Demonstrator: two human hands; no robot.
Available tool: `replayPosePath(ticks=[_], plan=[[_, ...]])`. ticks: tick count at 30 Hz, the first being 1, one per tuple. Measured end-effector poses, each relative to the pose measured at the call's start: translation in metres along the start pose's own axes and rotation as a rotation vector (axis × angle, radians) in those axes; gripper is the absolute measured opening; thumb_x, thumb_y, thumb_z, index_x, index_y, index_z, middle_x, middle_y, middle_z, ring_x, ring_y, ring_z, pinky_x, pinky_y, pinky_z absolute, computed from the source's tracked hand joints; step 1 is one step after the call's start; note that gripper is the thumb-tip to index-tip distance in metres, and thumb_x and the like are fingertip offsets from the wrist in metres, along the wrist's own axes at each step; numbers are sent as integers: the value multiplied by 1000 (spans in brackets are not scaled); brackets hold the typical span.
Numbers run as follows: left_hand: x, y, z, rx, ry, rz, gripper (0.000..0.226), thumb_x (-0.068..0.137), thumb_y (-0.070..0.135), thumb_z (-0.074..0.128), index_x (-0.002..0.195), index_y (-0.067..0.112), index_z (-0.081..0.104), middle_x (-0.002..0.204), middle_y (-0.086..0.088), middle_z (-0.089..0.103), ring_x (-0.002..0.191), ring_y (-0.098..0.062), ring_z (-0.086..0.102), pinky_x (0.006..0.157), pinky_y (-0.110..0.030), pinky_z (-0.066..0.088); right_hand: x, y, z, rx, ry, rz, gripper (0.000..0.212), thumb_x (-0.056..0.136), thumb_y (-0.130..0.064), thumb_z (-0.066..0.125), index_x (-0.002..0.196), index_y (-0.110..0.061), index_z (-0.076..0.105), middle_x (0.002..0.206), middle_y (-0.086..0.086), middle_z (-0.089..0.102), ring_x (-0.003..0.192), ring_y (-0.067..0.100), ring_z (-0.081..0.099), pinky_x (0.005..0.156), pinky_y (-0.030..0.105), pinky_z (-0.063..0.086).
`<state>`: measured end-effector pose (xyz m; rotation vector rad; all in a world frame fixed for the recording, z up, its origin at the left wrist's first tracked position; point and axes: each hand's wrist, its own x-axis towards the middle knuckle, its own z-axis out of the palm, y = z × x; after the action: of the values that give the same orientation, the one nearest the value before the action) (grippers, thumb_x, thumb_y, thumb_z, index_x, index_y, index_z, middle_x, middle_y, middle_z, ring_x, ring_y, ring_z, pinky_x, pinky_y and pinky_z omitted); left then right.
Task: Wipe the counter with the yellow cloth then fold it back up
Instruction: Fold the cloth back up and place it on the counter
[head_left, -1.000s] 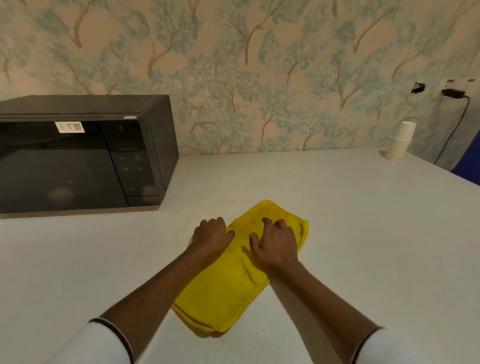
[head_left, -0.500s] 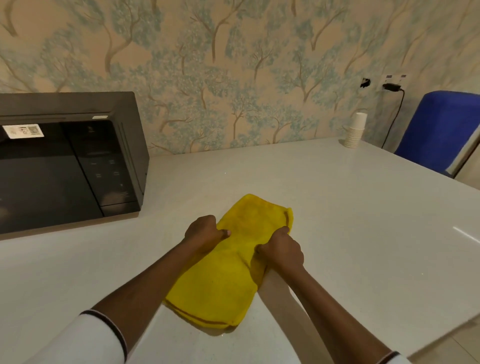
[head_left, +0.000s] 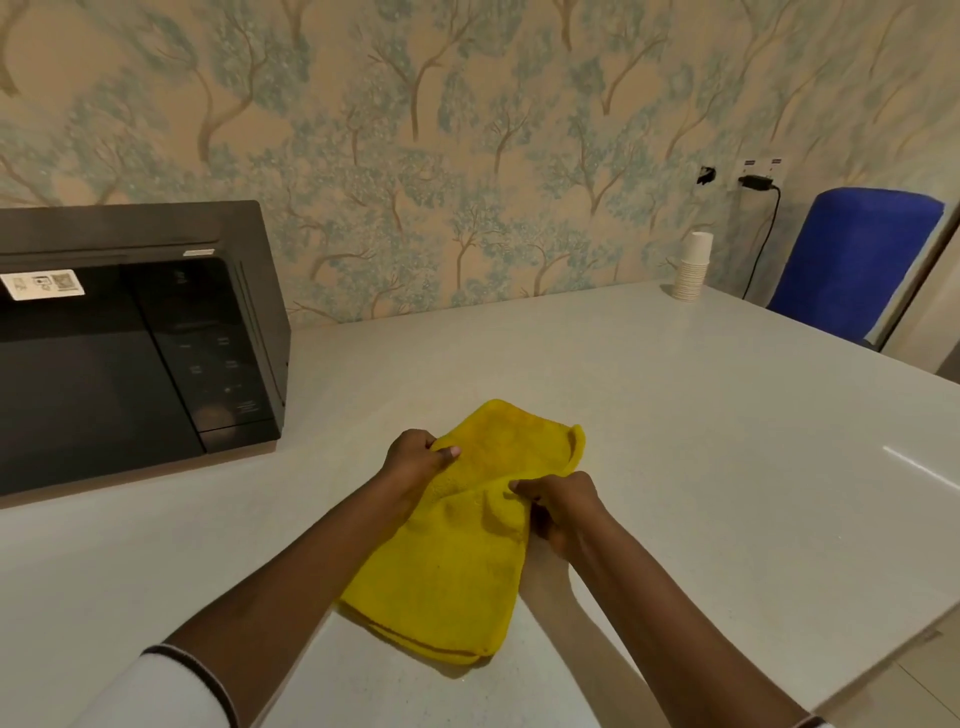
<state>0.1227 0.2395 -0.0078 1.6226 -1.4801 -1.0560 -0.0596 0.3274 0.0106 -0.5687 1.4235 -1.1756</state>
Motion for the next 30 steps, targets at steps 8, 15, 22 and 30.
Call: replayPosePath(ticks=[8,15,22,30], plan=[[-22,13,-20,-235,-40,51,16,76,15,76,80,11,61,88,-16,68,82,-32,65,75,-44,55,-10,-13,7,-63,2,-224,69,68,2,77,127,-11,44,120,11,56,97,28,58,75,43,53],[-38,33,-42,-338,172,159,13,86,16,64,91,5,64,94,-19,66,92,-35,62,81,-45,52,-17,-27,11,-193,-69,-492,93,70,16,67,143,-27,30,98,9,58,83,15,60,59,23,52],[-52,39,-48,-255,522,312,30,94,33,50,111,8,55,109,-5,60,98,-21,54,85,-37,44,-29,-31,15,-196,-30,-690,76,74,4,73,136,-27,42,96,2,62,89,19,63,80,44,57],[-71,55,-51,-256,638,478,14,94,34,49,95,20,48,78,12,52,68,4,50,57,-10,36,-38,-40,18,-221,62,-864,57,73,-9,76,122,-31,57,120,-2,58,113,19,52,93,38,47]])
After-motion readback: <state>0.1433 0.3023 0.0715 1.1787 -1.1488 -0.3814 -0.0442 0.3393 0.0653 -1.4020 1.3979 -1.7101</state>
